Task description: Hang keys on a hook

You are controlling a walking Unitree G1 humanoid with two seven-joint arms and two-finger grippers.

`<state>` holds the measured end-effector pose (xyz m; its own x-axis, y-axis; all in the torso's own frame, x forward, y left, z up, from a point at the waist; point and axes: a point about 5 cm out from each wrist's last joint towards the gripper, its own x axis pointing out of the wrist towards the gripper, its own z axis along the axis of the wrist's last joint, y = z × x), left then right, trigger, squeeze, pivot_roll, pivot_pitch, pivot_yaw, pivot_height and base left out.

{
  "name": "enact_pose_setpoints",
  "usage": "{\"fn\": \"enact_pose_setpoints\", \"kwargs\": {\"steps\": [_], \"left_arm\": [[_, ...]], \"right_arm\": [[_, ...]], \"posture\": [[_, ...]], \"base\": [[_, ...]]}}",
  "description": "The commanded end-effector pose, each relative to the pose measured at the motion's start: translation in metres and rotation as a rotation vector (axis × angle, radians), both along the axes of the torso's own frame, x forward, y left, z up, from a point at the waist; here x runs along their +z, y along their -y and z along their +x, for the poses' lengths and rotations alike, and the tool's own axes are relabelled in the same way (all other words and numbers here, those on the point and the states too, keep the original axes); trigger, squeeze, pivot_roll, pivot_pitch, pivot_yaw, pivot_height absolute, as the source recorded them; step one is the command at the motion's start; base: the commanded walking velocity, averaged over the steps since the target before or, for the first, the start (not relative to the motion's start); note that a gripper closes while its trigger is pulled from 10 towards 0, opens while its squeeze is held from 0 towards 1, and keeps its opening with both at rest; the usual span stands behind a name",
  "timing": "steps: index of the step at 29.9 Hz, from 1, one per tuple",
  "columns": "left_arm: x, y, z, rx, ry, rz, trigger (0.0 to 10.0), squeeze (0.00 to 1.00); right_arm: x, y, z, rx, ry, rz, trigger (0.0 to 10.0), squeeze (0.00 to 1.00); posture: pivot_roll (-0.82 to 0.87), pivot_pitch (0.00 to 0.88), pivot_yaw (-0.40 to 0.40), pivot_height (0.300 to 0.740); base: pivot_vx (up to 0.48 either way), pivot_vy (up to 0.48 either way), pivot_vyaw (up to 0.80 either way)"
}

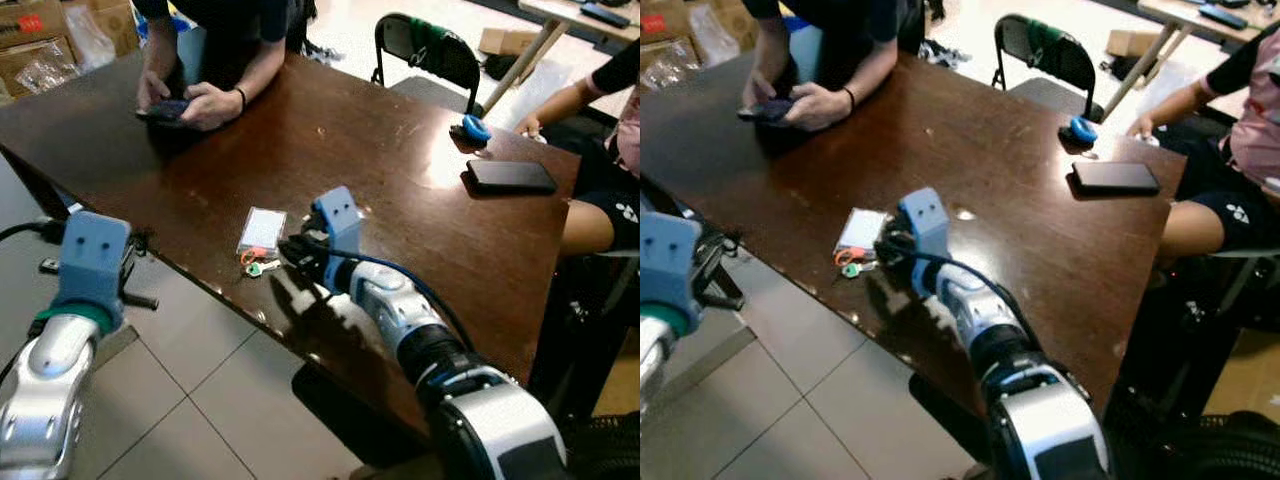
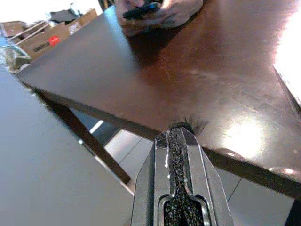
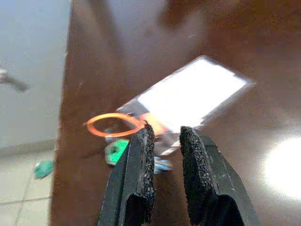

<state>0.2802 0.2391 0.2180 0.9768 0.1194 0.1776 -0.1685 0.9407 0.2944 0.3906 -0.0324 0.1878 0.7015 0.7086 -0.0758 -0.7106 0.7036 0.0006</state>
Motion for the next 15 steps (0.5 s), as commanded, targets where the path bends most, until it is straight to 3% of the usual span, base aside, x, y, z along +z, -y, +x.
{"fn": "enact_pose_setpoints", "kwargs": {"steps": [1,3,7,15], "left_arm": [[-0.001,-0.004,-0.005,0.024,-0.010,0.003,10.0,0.00],[0.003,-0.002,-0.013,0.024,-0.005,0.021,10.0,0.00],[0.004,-0.001,-0.016,0.025,-0.003,0.023,10.0,0.00],[0.011,0.015,-0.030,0.011,0.008,0.005,10.0,0.00]], "right_arm": [[-0.006,-0.003,-0.002,0.015,-0.020,-0.012,10.0,0.00],[-0.007,-0.009,-0.004,0.037,-0.030,-0.013,10.0,0.00],[-0.007,-0.011,-0.005,0.048,-0.034,-0.010,10.0,0.00],[0.009,-0.026,-0.007,0.141,0.014,0.041,10.0,0.00]], "posture": [[0.31,0.274,0.008,0.740],[0.33,0.287,0.004,0.740],[0.34,0.290,0.003,0.740],[0.36,0.310,-0.007,0.740]], "base": [[0.000,0.000,0.00],[0.000,0.000,0.00],[0.000,0.000,0.00],[0.000,0.000,0.00]]}}
